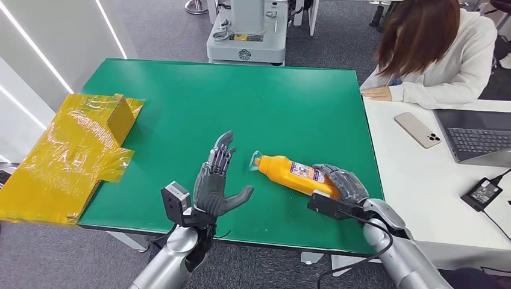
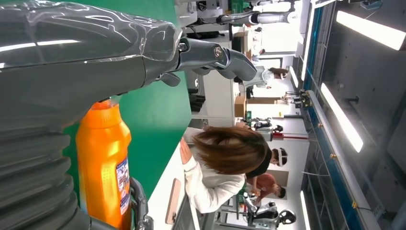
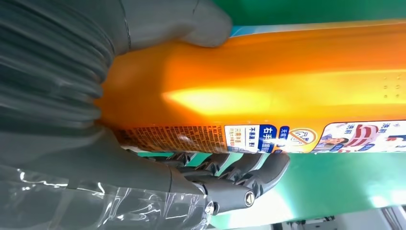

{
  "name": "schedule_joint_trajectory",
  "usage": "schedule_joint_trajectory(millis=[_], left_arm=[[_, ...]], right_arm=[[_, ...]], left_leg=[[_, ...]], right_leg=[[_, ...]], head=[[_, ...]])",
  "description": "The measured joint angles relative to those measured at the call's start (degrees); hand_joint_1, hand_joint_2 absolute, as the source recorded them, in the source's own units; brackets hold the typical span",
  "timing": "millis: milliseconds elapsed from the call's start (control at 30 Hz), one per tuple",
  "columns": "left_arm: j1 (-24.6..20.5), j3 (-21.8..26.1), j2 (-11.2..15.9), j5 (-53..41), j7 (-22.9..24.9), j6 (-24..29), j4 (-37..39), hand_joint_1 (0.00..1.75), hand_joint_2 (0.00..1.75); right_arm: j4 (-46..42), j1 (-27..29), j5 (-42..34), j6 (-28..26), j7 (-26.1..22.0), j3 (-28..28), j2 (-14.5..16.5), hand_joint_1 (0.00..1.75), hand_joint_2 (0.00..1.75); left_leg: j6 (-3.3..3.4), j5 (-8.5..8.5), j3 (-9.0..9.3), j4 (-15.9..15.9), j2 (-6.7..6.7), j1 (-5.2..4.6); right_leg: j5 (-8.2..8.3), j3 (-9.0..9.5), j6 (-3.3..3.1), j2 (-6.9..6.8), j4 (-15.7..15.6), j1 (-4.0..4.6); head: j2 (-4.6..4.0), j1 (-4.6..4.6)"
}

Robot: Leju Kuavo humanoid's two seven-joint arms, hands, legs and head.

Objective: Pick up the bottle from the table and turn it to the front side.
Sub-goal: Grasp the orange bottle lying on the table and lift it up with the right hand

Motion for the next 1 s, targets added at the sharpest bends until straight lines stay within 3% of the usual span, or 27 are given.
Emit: schedule_joint_trajectory(millis=[233,533,733,1000], left_arm=[[0.0,0.8,0.0,-0.7,-0.2,0.0,0.2,0.00,1.75],[-0.5,2.8,0.1,-0.6,2.0,-1.4,0.4,0.00,1.75],[-1.0,3.5,0.3,0.4,3.1,-3.5,1.6,0.00,1.75],[-4.0,4.2,0.6,2.7,6.7,-10.1,5.3,0.00,1.75]], right_arm=[[-7.6,8.9,-9.5,-5.0,-8.2,-7.7,3.0,1.75,1.75],[-18.4,16.8,-15.1,-6.0,-8.9,-15.8,7.9,1.75,1.75],[-22.0,18.9,-15.6,-6.1,-9.6,-18.3,9.8,1.75,1.75],[-25.9,20.0,-15.0,-6.5,-11.0,-21.4,12.0,1.75,1.75]], left_leg=[[0.00,0.00,-0.13,0.0,-0.11,0.01],[0.00,0.00,-0.18,-0.1,-0.10,0.00],[0.00,0.00,-0.19,-0.1,-0.11,0.00],[-0.01,0.01,-0.21,-0.1,-0.07,0.00]], right_leg=[[-0.02,-0.08,0.01,-0.11,0.0,0.02],[-0.05,-0.16,0.02,-0.10,0.0,0.01],[-0.05,-0.17,0.03,-0.12,0.0,0.00],[-0.04,-0.21,0.02,-0.07,0.0,0.00]], head=[[0.00,-0.01],[0.00,0.01],[0.00,0.01],[0.00,-0.01]])
